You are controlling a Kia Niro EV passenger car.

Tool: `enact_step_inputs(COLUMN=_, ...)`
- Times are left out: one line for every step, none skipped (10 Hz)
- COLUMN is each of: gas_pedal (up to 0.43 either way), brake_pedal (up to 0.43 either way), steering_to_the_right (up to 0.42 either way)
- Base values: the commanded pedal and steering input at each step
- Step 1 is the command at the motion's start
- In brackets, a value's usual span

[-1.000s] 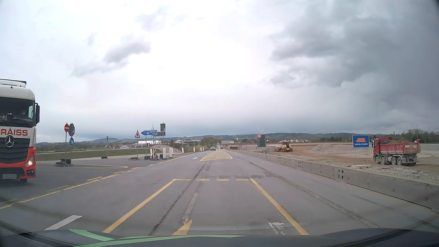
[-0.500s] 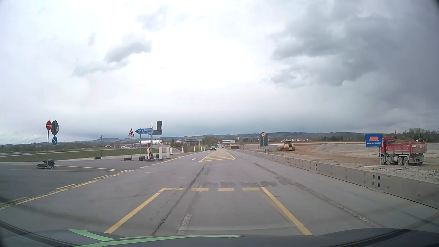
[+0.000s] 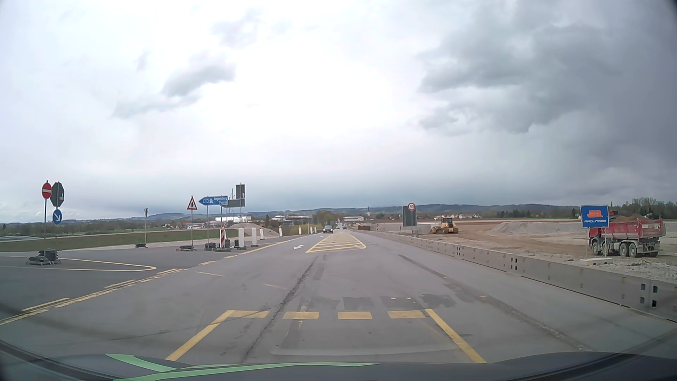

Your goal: Follow the waypoints while adhering to traffic rules and regulations

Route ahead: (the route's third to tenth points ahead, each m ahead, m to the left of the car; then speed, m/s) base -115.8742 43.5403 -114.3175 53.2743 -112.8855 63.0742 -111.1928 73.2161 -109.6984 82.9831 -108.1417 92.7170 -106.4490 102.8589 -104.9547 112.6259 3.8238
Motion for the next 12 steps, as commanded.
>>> enact_step_inputs(gas_pedal=0.0, brake_pedal=0.238, steering_to_the_right=-0.007)
enact_step_inputs(gas_pedal=0.0, brake_pedal=0.238, steering_to_the_right=-0.007)
enact_step_inputs(gas_pedal=0.0, brake_pedal=0.238, steering_to_the_right=-0.008)
enact_step_inputs(gas_pedal=0.0, brake_pedal=0.238, steering_to_the_right=-0.007)
enact_step_inputs(gas_pedal=0.0, brake_pedal=0.238, steering_to_the_right=-0.007)
enact_step_inputs(gas_pedal=0.0, brake_pedal=0.238, steering_to_the_right=-0.008)
enact_step_inputs(gas_pedal=0.0, brake_pedal=0.238, steering_to_the_right=-0.008)
enact_step_inputs(gas_pedal=0.0, brake_pedal=0.244, steering_to_the_right=-0.007)
enact_step_inputs(gas_pedal=0.0, brake_pedal=0.238, steering_to_the_right=-0.007)
enact_step_inputs(gas_pedal=0.0, brake_pedal=0.238, steering_to_the_right=-0.007)
enact_step_inputs(gas_pedal=0.0, brake_pedal=0.238, steering_to_the_right=-0.008)
enact_step_inputs(gas_pedal=0.0, brake_pedal=0.232, steering_to_the_right=-0.008)
